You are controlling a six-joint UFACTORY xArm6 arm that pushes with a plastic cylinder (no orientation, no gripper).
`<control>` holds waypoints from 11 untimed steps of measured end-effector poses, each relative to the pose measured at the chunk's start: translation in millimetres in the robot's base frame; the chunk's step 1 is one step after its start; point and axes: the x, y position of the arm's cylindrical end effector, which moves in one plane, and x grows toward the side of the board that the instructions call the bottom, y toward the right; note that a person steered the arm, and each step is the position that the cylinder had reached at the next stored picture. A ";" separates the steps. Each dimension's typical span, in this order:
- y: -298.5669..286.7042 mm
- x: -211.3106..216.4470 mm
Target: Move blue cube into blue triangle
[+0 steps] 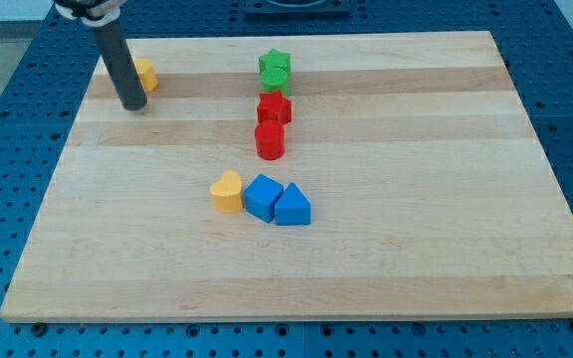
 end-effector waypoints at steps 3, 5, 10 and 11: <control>5.7 106.7; 35.8 144.0; 161.4 170.6; 169.5 170.6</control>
